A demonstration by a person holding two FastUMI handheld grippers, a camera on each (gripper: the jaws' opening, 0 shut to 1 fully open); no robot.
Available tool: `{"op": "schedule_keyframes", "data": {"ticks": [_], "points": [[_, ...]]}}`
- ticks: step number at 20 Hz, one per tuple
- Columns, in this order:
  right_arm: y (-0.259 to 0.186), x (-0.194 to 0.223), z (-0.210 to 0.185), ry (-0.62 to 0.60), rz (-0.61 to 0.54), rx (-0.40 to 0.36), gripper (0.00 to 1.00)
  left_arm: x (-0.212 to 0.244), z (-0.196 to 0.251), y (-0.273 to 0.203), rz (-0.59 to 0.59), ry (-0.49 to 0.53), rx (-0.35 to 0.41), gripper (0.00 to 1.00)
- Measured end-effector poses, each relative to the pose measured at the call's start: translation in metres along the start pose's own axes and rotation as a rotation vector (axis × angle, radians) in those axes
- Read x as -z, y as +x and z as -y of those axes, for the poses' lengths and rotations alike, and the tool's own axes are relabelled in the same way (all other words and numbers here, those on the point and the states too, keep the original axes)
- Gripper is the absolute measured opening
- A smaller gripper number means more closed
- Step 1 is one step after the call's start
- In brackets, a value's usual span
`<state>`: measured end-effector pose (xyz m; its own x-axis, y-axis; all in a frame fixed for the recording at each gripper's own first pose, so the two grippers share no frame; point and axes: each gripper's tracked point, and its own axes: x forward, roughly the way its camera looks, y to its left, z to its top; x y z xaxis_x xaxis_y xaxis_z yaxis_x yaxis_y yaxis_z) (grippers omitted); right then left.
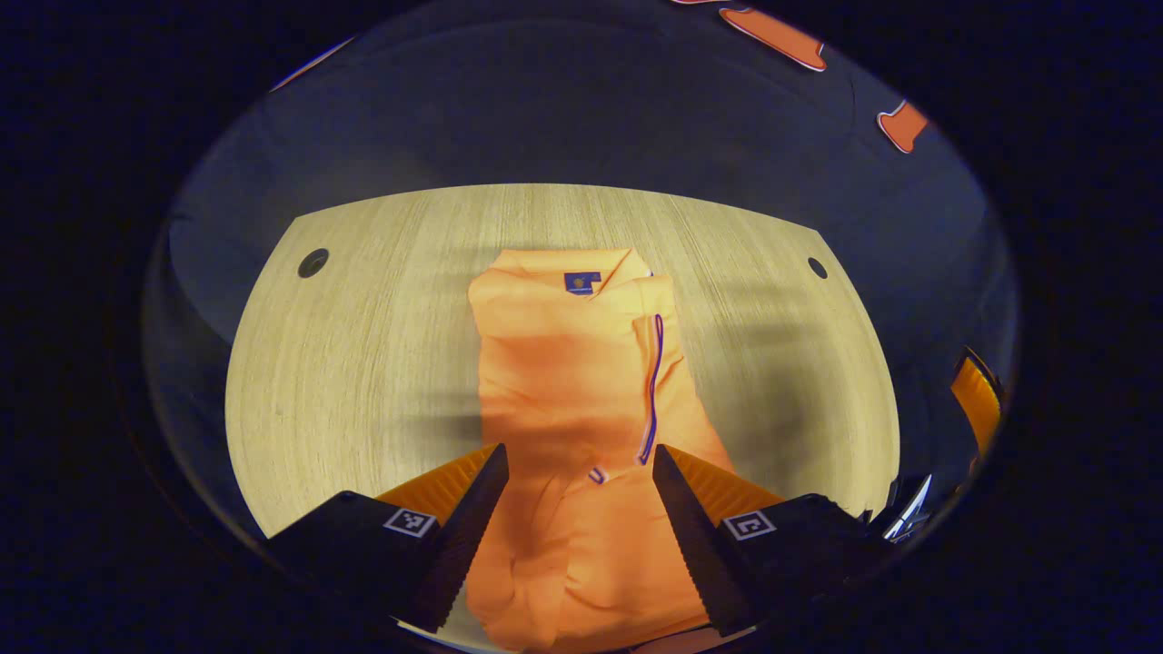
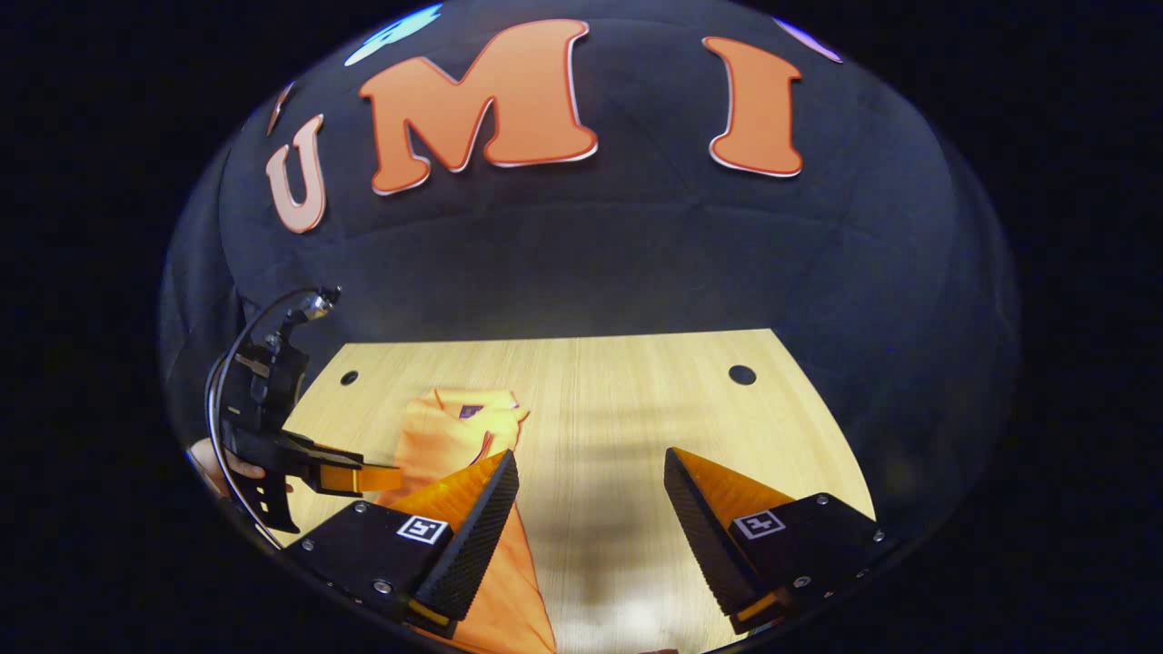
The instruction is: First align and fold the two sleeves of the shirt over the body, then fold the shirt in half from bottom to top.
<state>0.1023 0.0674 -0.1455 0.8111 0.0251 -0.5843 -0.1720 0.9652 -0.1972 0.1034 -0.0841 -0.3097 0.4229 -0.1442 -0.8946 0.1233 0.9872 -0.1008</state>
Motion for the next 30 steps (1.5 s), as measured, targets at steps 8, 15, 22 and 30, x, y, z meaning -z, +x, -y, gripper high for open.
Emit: {"op": "schedule_keyframes", "data": {"ticks": [8,15,22,30], "points": [[-0.015,0.128,-0.065,-0.067,-0.305,-0.05,0.99,0.12,-0.043,-0.028,-0.101,-0.067,-0.038,0.99],[-0.031,0.197,-0.061,-0.127,-0.559,-0.064,0.99,0.222,-0.044,-0.054,-0.23,-0.065,-0.059,0.99],[-0.05,0.24,-0.044,-0.09,-0.728,-0.047,0.99,0.295,-0.047,-0.057,-0.339,-0.072,-0.092,0.99],[-0.046,0.27,-0.041,-0.148,-0.768,-0.025,0.99,0.324,-0.05,-0.045,-0.398,-0.069,-0.151,0.99]]}}
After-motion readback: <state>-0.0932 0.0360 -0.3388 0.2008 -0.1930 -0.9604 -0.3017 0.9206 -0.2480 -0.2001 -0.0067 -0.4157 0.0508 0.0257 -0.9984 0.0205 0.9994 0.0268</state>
